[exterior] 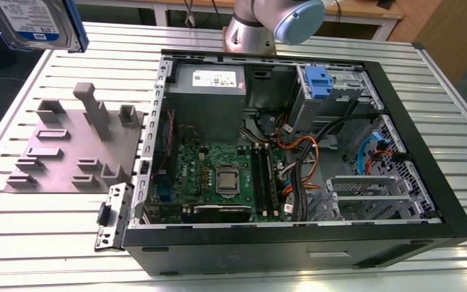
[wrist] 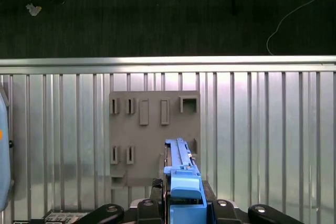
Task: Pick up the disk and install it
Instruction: 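Pick up the disk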
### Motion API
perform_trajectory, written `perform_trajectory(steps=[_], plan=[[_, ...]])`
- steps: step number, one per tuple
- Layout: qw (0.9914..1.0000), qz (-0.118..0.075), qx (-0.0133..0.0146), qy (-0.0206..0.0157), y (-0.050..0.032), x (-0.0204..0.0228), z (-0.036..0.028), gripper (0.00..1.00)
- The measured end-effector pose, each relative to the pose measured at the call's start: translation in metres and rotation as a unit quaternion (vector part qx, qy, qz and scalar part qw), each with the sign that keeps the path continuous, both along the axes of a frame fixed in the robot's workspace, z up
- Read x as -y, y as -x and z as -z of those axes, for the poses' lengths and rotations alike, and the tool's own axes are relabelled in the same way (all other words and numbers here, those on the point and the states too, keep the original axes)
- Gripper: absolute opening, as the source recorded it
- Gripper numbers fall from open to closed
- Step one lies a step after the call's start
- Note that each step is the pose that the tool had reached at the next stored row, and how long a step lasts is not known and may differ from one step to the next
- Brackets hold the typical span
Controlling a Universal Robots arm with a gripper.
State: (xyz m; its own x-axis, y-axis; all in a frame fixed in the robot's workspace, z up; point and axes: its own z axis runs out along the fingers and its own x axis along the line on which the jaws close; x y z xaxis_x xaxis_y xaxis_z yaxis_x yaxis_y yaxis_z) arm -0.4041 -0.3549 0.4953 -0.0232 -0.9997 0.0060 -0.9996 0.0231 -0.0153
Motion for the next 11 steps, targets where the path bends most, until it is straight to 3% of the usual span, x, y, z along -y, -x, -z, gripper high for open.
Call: perform_trajectory(steps=[4, 11], plan=[[1.0, 0.0, 0.0, 0.0001, -0.0002, 0.0057, 0.0, 0.36], [1.0, 0.0, 0.0, 0.0001, -0.0091, 0.0075, 0.0001, 0.36]])
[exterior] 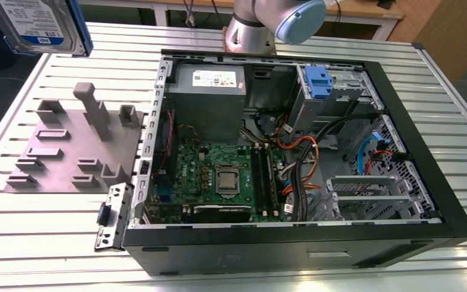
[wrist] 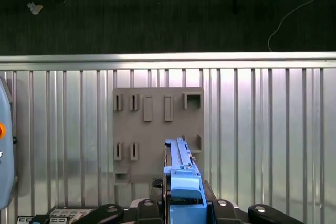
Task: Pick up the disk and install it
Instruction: 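Pick up the disk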
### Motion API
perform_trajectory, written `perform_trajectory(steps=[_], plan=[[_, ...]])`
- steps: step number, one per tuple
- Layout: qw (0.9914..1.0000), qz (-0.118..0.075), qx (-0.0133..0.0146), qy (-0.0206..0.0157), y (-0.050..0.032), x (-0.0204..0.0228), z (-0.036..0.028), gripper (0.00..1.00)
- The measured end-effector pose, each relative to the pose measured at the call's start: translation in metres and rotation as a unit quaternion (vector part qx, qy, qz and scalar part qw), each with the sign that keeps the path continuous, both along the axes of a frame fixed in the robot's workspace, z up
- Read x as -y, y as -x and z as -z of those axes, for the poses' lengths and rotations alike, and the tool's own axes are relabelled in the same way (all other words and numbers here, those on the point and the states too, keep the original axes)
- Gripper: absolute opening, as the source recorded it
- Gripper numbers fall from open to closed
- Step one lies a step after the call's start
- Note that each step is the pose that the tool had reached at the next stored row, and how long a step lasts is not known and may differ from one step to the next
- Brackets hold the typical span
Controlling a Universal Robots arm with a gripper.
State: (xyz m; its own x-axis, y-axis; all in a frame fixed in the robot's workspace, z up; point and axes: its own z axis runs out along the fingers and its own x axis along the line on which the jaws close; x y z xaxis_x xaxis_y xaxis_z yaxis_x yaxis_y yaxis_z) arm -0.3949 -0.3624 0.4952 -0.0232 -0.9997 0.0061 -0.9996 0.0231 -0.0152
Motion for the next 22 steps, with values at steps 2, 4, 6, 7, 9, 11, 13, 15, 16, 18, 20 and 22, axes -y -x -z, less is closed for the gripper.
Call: perform_trajectory(steps=[2, 4, 6, 7, 9, 11, 13, 15, 16, 18, 20, 22], plan=[[1.0, 0.0, 0.0, 0.0, -0.0035, 0.0, 0.0, 0.36], [1.0, 0.0, 0.0, 0.0, -0.0068, 0.0, 0.0, 0.36], [1.0, 0.0, 0.0, 0.0, -0.0091, 0.0, 0.0, 0.36], [1.0, 0.0, 0.0, 0.0, -0.01, 0.0, 0.0, 0.36], [1.0, 0.0, 0.0, 0.0, -0.0105, 0.0, 0.0, 0.36], [1.0, 0.0, 0.0, 0.0, -0.0108, 0.0001, 0.0, 0.36], [1.0, 0.0, 0.0, 0.0, -0.0108, 0.0001, 0.0, 0.36], [1.0, 0.0, 0.0, 0.0, -0.0108, 0.0001, 0.0, 0.36], [1.0, 0.0, 0.0, 0.0, -0.0108, 0.0001, 0.0, 0.36], [1.0, 0.0, 0.0, 0.0, -0.0108, 0.0002, 0.0, 0.36], [1.0, 0.0, 0.0, 0.0001, -0.0108, 0.001, 0.0, 0.36], [1.0, 0.0, 0.0, 0.0003, -0.0108, 0.0026, 0.0, 0.36]])
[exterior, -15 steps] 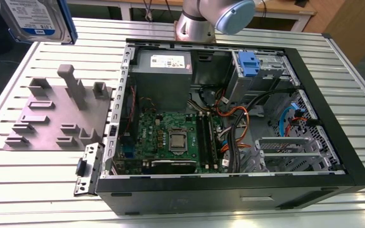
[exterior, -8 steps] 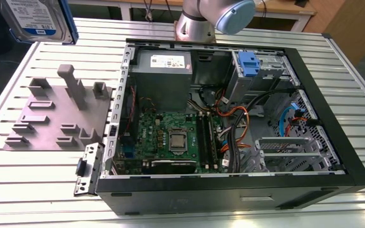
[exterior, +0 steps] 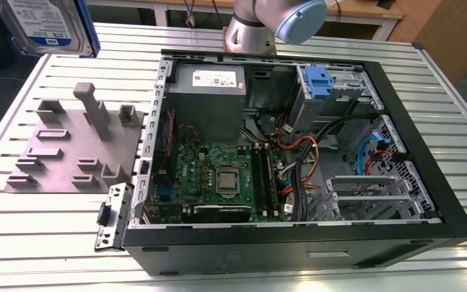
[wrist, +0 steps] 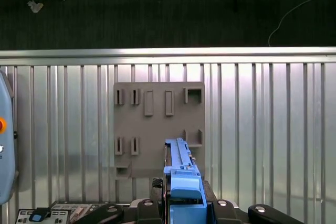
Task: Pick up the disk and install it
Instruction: 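Pick up the disk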
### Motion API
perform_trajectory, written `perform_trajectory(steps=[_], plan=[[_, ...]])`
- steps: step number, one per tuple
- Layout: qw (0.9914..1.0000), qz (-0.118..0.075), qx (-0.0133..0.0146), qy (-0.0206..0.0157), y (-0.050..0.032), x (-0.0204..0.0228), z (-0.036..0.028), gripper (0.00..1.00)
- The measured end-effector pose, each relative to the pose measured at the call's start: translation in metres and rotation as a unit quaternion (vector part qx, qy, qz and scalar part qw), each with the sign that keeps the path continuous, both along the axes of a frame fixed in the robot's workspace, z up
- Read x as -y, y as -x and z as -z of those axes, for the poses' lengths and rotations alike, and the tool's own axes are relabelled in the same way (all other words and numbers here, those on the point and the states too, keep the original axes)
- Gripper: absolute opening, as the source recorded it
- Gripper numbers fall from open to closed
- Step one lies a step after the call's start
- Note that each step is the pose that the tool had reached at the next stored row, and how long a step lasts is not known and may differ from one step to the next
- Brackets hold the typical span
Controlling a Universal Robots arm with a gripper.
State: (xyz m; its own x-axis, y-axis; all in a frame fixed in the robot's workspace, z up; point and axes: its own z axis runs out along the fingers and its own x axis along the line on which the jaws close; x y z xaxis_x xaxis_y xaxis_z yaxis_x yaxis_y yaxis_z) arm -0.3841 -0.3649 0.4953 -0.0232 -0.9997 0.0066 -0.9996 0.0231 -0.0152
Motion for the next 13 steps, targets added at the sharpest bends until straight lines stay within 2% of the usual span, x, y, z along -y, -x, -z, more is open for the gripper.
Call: perform_trajectory(steps=[4, 9, 13], plan=[[1.0, 0.0, 0.0001, 0.0001, -0.0023, 0.0031, 0.0001, 0.36], [1.0, 0.0, 0.0, 0.0001, -0.013, 0.0046, 0.0001, 0.36], [1.0, 0.0, 0.0, 0.0004, -0.0143, 0.0073, 0.0001, 0.36]])
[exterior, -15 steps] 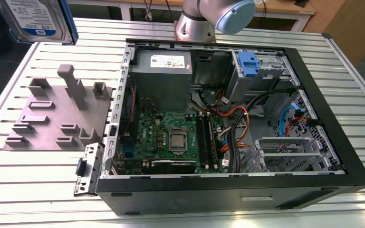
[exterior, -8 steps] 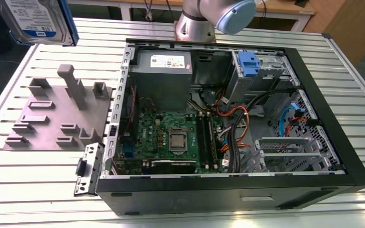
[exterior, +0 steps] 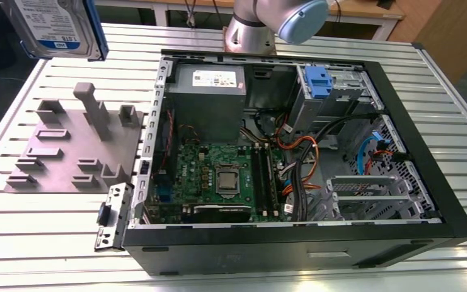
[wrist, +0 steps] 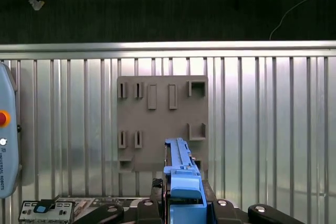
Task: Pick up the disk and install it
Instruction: 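Pick up the disk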
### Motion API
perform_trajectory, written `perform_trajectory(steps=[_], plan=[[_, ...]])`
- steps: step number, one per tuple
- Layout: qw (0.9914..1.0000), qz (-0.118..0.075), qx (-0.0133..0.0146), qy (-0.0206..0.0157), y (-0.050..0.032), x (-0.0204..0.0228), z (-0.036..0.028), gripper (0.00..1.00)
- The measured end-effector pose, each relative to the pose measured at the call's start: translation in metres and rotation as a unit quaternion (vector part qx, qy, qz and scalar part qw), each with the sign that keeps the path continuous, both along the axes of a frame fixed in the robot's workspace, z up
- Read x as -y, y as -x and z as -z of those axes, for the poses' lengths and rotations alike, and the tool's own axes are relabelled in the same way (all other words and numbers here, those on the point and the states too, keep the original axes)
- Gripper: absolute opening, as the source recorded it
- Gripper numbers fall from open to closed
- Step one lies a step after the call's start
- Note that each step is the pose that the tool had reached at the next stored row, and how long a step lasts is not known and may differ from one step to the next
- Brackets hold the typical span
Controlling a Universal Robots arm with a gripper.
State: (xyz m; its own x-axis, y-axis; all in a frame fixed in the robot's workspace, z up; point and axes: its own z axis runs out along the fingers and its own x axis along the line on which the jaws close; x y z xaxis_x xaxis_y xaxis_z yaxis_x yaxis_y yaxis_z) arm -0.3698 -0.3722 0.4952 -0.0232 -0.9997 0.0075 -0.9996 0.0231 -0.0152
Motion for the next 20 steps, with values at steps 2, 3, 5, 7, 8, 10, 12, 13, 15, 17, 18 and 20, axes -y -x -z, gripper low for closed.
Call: perform_trajectory(steps=[2, 3, 5, 7, 8, 10, 12, 13, 15, 17, 18, 20], plan=[[1.0, 0.0, 0.0, 0.0002, -0.0002, 0.0021, 0.0, 0.36], [1.0, 0.0, 0.0, 0.0003, -0.0003, 0.0029, 0.0, 0.36], [1.0, 0.0, 0.0, 0.0004, -0.0006, 0.0038, 0.0, 0.36], [1.0, 0.0, 0.0, 0.0004, -0.001, 0.0042, 0.0001, 0.36], [1.0, 0.0, 0.0, 0.0004, -0.0012, 0.0044, 0.0, 0.36], [1.0, 0.0, 0.0, 0.0004, -0.0022, 0.0046, 0.0, 0.36], [1.0, 0.0, 0.0, 0.0004, -0.0036, 0.0048, 0.0, 0.36], [1.0, 0.0, 0.0, 0.0004, -0.0045, 0.0049, 0.0, 0.36], [1.0, 0.0, 0.0, 0.0004, -0.0072, 0.005, 0.0, 0.36], [1.0, 0.0, 0.0, 0.0004, -0.0105, 0.0051, 0.0, 0.36], [1.0, 0.0, 0.0, 0.0004, -0.0121, 0.0051, 0.0, 0.36], [1.0, 0.0, 0.0, 0.0004, -0.0152, 0.0052, 0.0001, 0.36]])
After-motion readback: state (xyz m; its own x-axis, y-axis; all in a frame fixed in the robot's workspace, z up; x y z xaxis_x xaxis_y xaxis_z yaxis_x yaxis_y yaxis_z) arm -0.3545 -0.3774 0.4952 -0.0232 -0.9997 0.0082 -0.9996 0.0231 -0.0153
